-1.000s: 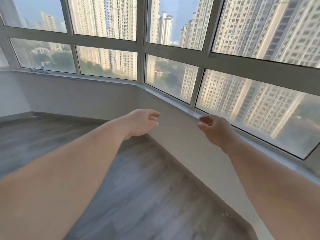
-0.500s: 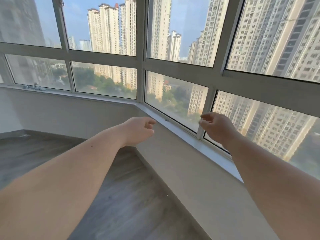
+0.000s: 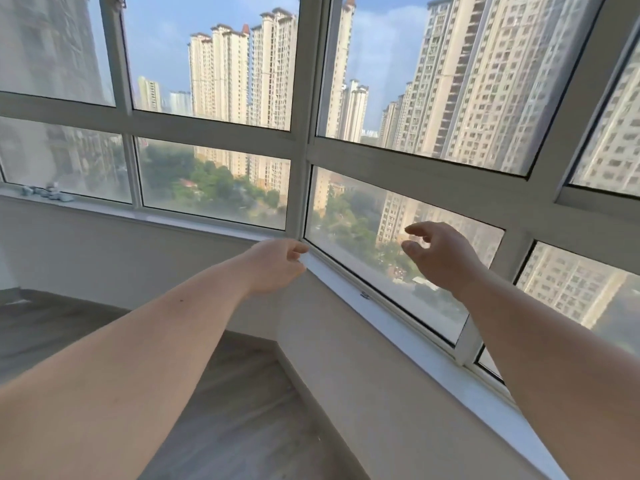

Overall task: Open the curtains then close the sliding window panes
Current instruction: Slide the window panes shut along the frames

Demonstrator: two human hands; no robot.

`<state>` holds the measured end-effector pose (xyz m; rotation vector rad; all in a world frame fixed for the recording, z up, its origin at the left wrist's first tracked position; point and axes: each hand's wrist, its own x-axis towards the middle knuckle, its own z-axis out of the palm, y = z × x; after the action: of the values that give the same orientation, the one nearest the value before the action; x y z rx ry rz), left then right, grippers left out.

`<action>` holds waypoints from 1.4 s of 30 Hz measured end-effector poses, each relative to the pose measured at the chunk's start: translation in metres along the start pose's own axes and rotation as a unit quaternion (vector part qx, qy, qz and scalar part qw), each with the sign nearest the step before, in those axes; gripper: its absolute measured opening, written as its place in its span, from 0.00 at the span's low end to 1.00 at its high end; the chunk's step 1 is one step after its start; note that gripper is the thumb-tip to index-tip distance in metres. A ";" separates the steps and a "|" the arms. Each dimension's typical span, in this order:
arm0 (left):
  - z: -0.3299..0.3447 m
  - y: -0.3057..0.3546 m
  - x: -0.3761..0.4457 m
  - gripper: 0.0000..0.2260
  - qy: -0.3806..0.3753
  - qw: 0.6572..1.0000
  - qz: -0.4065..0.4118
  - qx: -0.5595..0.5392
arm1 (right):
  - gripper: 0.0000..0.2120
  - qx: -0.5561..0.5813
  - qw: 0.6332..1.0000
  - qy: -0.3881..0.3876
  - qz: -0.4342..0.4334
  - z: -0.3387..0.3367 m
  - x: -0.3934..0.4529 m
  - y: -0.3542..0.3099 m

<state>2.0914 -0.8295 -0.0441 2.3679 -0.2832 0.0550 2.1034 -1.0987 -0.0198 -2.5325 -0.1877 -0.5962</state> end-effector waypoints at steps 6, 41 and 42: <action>-0.052 -0.021 0.119 0.19 0.043 0.998 0.037 -0.024 | 0.16 -0.042 0.997 0.059 0.003 0.026 0.092 -0.016; -0.084 0.010 0.631 0.29 0.127 0.973 0.193 -0.018 | 0.35 -0.386 0.911 0.141 -0.007 0.086 0.507 0.075; -0.083 0.011 0.646 0.30 0.111 0.974 0.199 -0.017 | 0.35 -0.438 0.888 0.139 0.010 0.092 0.510 0.085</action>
<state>2.7223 -0.9016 0.1013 2.2121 -0.6374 0.4977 2.6140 -1.1157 0.1001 -3.2289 0.2838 -1.2464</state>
